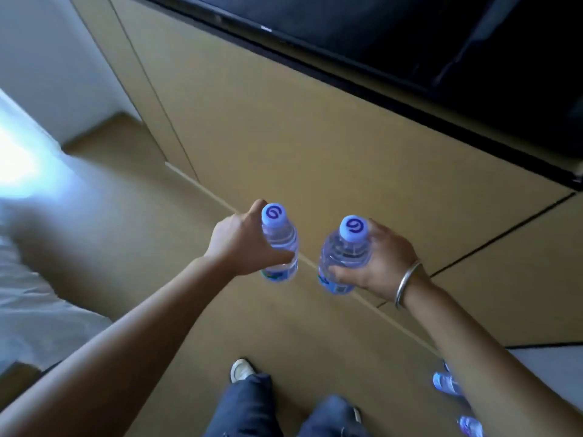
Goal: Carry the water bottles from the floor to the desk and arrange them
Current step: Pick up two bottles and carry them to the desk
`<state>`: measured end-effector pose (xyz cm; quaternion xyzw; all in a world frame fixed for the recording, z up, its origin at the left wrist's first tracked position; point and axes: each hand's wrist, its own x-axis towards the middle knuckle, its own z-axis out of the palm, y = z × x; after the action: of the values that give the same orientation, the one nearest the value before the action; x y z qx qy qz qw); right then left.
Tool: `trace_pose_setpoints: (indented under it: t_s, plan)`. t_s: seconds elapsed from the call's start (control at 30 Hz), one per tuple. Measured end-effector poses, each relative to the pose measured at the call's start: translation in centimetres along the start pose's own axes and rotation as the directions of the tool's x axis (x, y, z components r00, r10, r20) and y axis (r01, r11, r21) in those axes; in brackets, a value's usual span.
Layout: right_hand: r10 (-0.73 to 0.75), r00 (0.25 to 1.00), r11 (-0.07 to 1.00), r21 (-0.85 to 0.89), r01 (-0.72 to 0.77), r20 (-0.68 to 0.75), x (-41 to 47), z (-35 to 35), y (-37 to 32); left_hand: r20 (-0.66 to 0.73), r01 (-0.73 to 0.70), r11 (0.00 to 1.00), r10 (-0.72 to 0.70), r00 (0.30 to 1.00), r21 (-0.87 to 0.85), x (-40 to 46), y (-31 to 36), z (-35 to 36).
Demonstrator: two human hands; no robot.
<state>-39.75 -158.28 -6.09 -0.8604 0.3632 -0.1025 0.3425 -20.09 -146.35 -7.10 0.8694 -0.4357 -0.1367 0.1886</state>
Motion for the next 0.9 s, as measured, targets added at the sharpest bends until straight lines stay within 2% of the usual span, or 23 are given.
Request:
trace_pose_setpoints:
  t_s: [0.13, 0.33, 0.53, 0.73, 0.9]
  plan:
    - [-0.137, 0.988, 0.989, -0.045, 0.14, 0.068, 3.1, 4.1, -7.3, -0.06, 0.039, 0.999, -0.037, 0.997, 0.033, -1.2, -7.5, -5.4]
    - [-0.267, 0.957, 0.961, 0.103, 0.256, 0.111, 7.3, 10.5, -15.7, -0.178, 0.134, 0.989, -0.122, 0.976, 0.059, -3.4, -16.7, -11.5]
    - [-0.389, 0.898, 0.921, 0.118, 0.372, 0.205, 11.1, 14.8, -22.3, -0.239, 0.241, 0.964, -0.209, 0.948, 0.113, -4.6, -23.1, -14.3]
    - [-0.433, 0.855, 0.901, 0.132, 0.412, 0.285, 15.9, 19.1, -27.1, -0.282, 0.318, 0.944, -0.282, 0.917, 0.092, -3.1, -28.0, -16.1]
    - [-0.471, 0.818, 0.882, 0.166, 0.441, 0.33, 22.0, 23.0, -30.4, -0.316, 0.357, 0.927, -0.305, 0.898, 0.118, 1.9, -32.7, -18.4]
